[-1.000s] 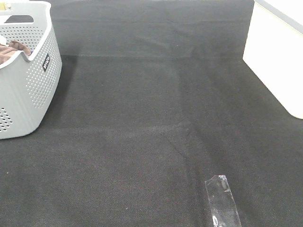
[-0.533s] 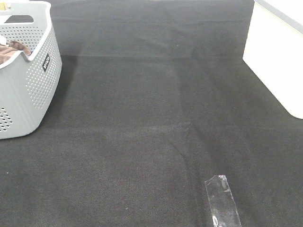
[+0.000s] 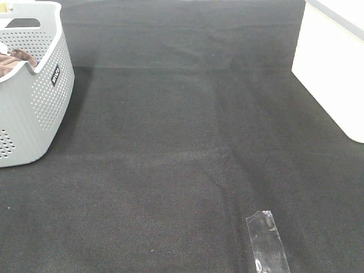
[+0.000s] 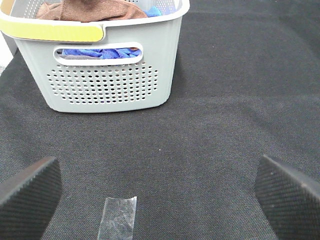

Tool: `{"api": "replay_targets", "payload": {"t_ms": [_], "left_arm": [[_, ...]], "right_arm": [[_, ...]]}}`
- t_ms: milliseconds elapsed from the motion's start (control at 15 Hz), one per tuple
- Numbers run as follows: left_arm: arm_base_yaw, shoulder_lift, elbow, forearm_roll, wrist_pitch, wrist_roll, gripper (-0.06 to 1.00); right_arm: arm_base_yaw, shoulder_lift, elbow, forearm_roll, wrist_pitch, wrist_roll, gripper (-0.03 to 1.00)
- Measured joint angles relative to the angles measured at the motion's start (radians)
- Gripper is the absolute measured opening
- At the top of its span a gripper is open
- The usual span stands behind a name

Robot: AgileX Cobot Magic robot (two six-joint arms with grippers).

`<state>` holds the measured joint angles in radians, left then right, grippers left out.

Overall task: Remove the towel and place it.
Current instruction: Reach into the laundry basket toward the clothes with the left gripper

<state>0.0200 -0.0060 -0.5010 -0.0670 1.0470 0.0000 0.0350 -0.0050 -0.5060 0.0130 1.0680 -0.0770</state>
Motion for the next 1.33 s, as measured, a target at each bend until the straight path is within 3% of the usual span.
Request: {"api": "replay_targets", "payload": {"t_ms": [800,933,1133,1333], "left_arm": [[0.0,0.0,-0.004,0.0,0.002,0.031,0.99],[0.0,0.088,-0.089,0.007,0.044,0.174,0.99],[0.0,0.443,-0.375,0.085,0.151,0.414,0.99],[0.0,0.853,-0.675,0.137,0.166,0.661,0.99]], "right_arm": [[0.0,0.0,0.0,0.0,0.0,0.0,0.68],[0.0,0.0,0.0,0.0,0.0,0.0,0.68],[0.0,0.0,0.0,0.0,0.0,0.0,0.68],[0.0,0.0,0.0,0.0,0.0,0.0,0.68]]}}
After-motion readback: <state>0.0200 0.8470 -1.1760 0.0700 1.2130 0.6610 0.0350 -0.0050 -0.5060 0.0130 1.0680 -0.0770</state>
